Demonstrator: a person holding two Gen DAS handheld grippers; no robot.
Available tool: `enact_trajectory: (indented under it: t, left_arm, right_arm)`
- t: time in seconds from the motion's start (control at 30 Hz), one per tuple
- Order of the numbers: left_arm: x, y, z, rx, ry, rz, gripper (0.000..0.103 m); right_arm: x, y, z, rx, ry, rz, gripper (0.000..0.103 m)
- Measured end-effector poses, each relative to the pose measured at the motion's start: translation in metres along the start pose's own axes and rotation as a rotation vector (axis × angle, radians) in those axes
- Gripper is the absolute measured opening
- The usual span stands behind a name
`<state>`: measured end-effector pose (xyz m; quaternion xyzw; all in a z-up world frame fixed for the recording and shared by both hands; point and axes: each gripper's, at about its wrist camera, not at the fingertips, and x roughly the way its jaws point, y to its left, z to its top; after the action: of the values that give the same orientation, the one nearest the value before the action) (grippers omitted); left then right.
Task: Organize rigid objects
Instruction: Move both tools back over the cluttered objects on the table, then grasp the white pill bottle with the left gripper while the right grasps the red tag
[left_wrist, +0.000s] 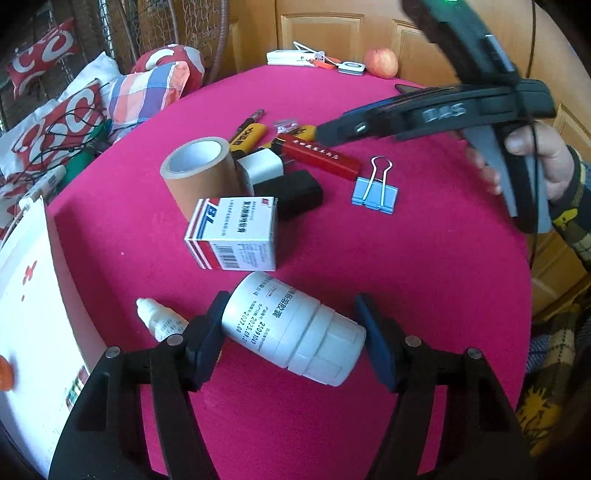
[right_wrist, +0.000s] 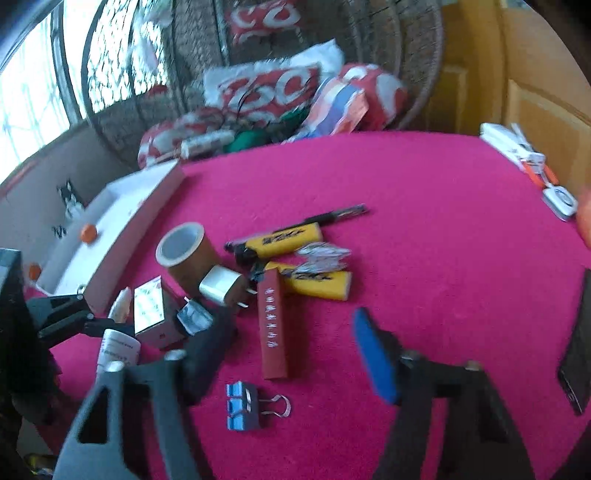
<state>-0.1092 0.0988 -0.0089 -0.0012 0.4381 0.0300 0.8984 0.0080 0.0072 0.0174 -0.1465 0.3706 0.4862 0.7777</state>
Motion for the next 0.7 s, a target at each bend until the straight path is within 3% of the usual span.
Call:
enact_trajectory:
  t: [0.17, 0.2, 0.3, 0.47, 0.7]
  left_arm:
    - [-0.004, -0.002, 0.000, -0.037, -0.019, -0.018, 0.068]
    - [-0.005, -0.003, 0.000, -0.053, -0.024, -0.025, 0.068]
    - [-0.009, -0.006, 0.000, -0.080, -0.045, -0.046, 0.068]
    - [-0.019, -0.009, 0.002, -0.111, -0.090, -0.049, 0.068]
    - [-0.048, -0.007, 0.010, -0.150, -0.173, -0.033, 0.068]
  right_arm:
    - [0.016, 0.016, 0.000, -0.094, 0.062, -0.023, 0.041]
    - [0.018, 0.017, -0.001, -0.102, 0.076, -0.018, 0.029]
    - [0.019, 0.020, -0.005, -0.136, 0.084, -0.063, 0.016]
    - [0.009, 0.008, -0.005, -0.060, 0.056, -0.049, 0.015]
    - [-0.030, -0.001, 0.002, 0.029, -0.088, -0.014, 0.015]
